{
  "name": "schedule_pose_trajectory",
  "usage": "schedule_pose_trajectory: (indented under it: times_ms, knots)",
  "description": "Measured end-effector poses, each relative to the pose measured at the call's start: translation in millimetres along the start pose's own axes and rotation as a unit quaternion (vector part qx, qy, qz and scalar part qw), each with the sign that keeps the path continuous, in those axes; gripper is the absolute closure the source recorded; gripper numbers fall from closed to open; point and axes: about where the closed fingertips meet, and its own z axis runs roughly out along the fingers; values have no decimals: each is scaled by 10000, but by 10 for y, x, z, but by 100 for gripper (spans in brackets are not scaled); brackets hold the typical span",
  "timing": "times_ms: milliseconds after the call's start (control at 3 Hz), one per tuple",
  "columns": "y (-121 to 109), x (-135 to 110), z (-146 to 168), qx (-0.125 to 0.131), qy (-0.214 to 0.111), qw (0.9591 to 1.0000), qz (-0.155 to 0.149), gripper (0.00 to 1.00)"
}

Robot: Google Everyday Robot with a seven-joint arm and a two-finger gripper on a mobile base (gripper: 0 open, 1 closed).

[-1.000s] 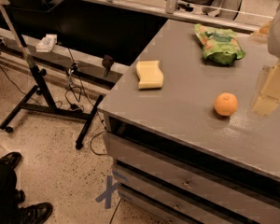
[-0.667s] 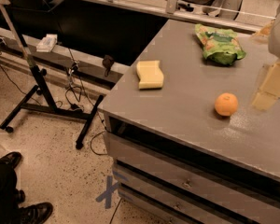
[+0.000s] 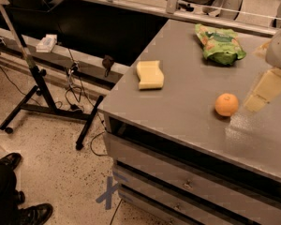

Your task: Move orange near sponge

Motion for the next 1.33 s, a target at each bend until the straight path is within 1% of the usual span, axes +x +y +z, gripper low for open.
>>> schedule_pose_trajectory:
  times_ms: [333,1333]
  knots:
    - [16,93,161,-97,-126,9997,205,0]
    - [-51,267,513,-257,-696,9965,374,0]
